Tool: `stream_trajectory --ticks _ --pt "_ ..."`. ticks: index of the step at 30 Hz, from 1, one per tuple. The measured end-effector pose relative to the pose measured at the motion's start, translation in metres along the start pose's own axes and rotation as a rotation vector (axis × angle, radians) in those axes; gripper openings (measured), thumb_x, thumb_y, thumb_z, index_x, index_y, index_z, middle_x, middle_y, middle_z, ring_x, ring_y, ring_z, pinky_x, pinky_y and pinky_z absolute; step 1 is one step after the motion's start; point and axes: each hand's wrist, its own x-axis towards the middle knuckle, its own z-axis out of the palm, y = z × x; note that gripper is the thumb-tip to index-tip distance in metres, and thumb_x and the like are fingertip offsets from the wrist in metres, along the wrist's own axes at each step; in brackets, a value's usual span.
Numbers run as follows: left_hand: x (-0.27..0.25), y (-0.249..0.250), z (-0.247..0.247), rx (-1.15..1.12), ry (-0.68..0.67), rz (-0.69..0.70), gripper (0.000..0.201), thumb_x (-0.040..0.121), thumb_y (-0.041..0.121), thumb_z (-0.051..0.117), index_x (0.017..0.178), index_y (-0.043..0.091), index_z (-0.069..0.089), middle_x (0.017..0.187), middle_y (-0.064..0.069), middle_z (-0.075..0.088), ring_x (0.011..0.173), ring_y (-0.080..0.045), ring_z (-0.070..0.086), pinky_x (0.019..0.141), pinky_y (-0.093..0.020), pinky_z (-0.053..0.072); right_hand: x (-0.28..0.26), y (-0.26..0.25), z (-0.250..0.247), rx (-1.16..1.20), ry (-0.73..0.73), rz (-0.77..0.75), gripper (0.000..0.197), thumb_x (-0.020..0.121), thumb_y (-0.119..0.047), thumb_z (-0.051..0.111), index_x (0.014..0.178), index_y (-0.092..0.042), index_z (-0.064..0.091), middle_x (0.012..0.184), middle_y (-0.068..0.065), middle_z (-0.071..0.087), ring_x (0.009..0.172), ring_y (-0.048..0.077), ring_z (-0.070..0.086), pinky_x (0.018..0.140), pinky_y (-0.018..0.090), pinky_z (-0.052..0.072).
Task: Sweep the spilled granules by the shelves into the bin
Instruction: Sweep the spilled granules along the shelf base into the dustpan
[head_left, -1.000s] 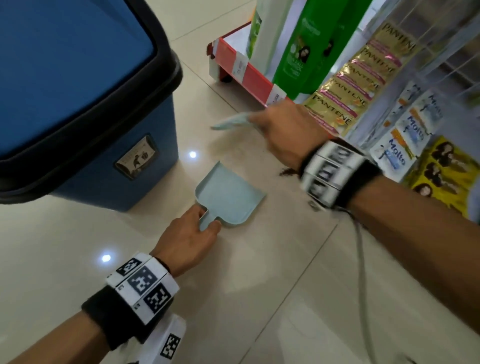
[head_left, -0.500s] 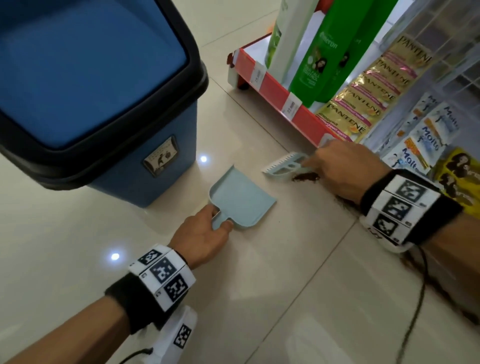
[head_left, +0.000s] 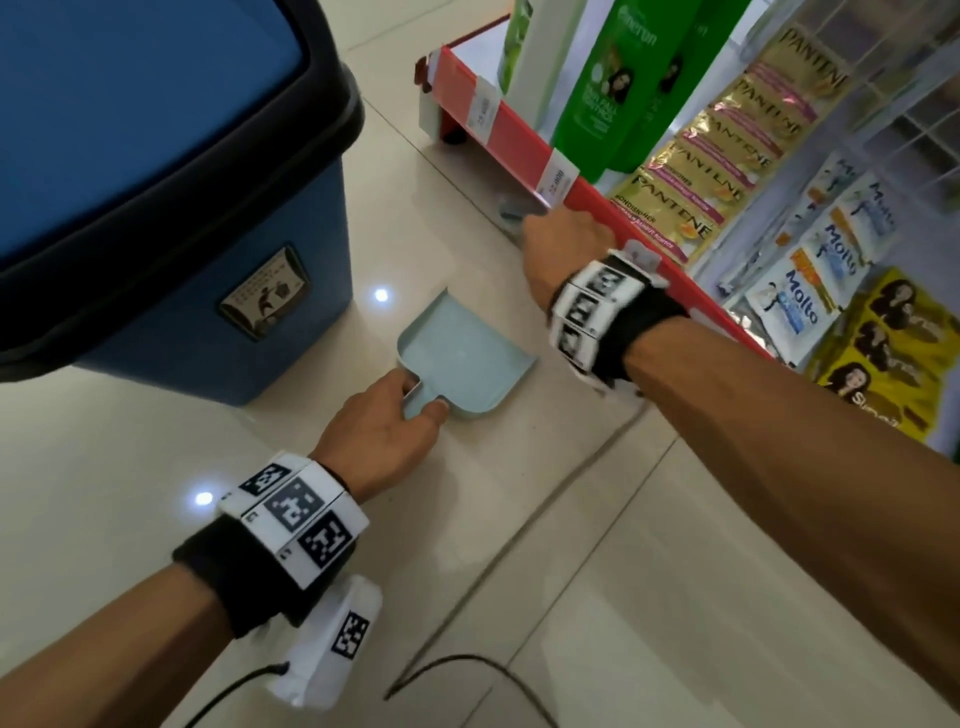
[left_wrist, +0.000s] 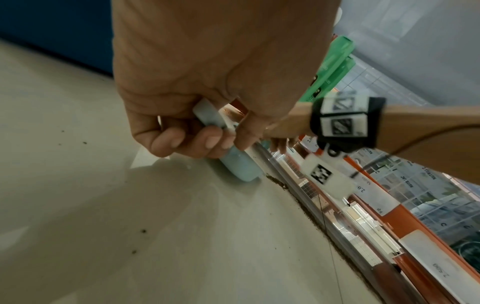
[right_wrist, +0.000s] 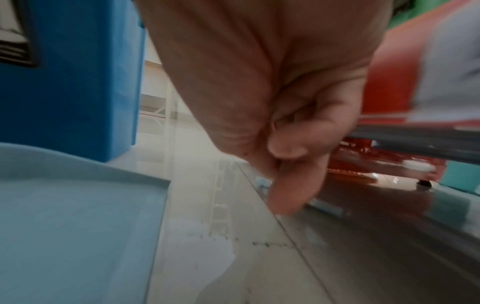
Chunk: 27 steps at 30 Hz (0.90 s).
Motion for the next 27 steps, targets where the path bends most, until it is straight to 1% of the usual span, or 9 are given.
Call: stream_trajectory --ticks 3,5,7,9,12,14,19,23,27 --pt "-0.003 -0.003 -0.002 0.004 -0.001 -0.006 0.045 0.096 0.041 0.05 0.136 0.022 0.048 0.129 0.0 0.06 0.104 -0.018 0.057 0.083 -0.029 0.041 -0.043 0.028 -0.002 -0.015 -0.174 0.021 0.024 0.096 -0.007 0.042 0.112 -0.007 0.06 0.103 0.017 0.065 0.097 0.037 0.064 0.069 0.039 0.045" --pt "-0.005 -0.005 -0.002 0.009 -0.004 -0.01 0.047 0.095 0.042 0.05 0.138 0.023 0.047 0.135 -0.001 0.058 0.114 -0.021 0.058 0.086 -0.028 0.041 -0.073 0.046 -0.009 -0.053 -0.256 0.004 0.022 0.098 -0.013 0.043 0.11 -0.007 0.062 0.091 0.014 0.06 0.085 0.032 0.061 0.073 0.04 0.052" --pt "-0.007 -0.005 -0.002 0.021 -0.004 -0.014 0.048 0.095 0.042 0.05 0.139 0.024 0.046 0.138 -0.001 0.057 0.118 -0.022 0.057 0.085 -0.028 0.04 -0.093 0.055 -0.017 -0.075 -0.199 -0.005 0.02 0.098 -0.015 0.046 0.107 -0.008 0.062 0.079 0.009 0.052 0.071 0.026 0.052 0.07 0.038 0.053" --pt "-0.008 -0.004 -0.001 0.037 -0.01 -0.005 0.048 0.096 0.042 0.05 0.139 0.023 0.045 0.137 -0.001 0.057 0.117 -0.022 0.057 0.085 -0.027 0.04 -0.099 0.056 -0.024 -0.016 -0.107 -0.019 0.02 0.098 -0.016 0.05 0.109 -0.009 0.063 0.082 0.011 0.059 0.067 0.023 0.047 0.065 0.034 0.049" --pt "-0.011 -0.001 -0.001 0.06 -0.018 0.002 0.049 0.096 0.043 0.049 0.139 0.02 0.045 0.136 -0.002 0.057 0.114 -0.021 0.057 0.086 -0.029 0.04 -0.086 0.046 -0.033 0.23 0.013 -0.077 0.027 0.096 -0.013 0.051 0.117 -0.011 0.068 0.087 0.012 0.067 0.069 0.021 0.055 0.067 0.03 0.049" --pt "-0.013 -0.001 -0.001 0.063 -0.014 0.003 0.049 0.096 0.042 0.049 0.139 0.019 0.045 0.136 -0.003 0.057 0.111 -0.02 0.057 0.088 -0.031 0.043 -0.069 0.036 -0.038 0.457 0.095 -0.084 0.033 0.09 -0.005 0.05 0.115 -0.011 0.072 0.089 0.013 0.073 0.073 0.025 0.063 0.073 0.038 0.056" --pt "-0.015 -0.005 -0.005 0.062 0.002 -0.006 0.047 0.095 0.043 0.05 0.137 0.02 0.047 0.135 -0.003 0.058 0.118 -0.024 0.057 0.091 -0.032 0.045 -0.032 0.024 -0.039 0.976 0.02 0.042 0.04 0.084 -0.004 0.056 0.121 -0.012 0.069 0.095 0.005 0.075 0.083 0.017 0.073 0.083 0.037 0.061" --pt "-0.016 -0.011 -0.009 0.052 0.022 -0.013 0.043 0.095 0.044 0.05 0.131 0.022 0.051 0.125 -0.001 0.063 0.107 -0.022 0.059 0.081 -0.029 0.042 -0.016 0.017 -0.034 0.967 0.131 -0.004 0.032 0.088 -0.027 0.065 0.118 -0.017 0.072 0.108 -0.001 0.074 0.093 0.008 0.069 0.092 0.033 0.057" --pt "-0.011 -0.014 -0.01 0.009 0.044 0.006 0.033 0.094 0.044 0.051 0.12 0.024 0.055 0.105 0.009 0.064 0.095 -0.014 0.061 0.074 -0.029 0.045 0.003 0.004 -0.036 0.632 0.329 -0.167 0.033 0.092 -0.016 0.055 0.121 -0.019 0.069 0.112 0.006 0.073 0.098 0.02 0.068 0.094 0.033 0.054"
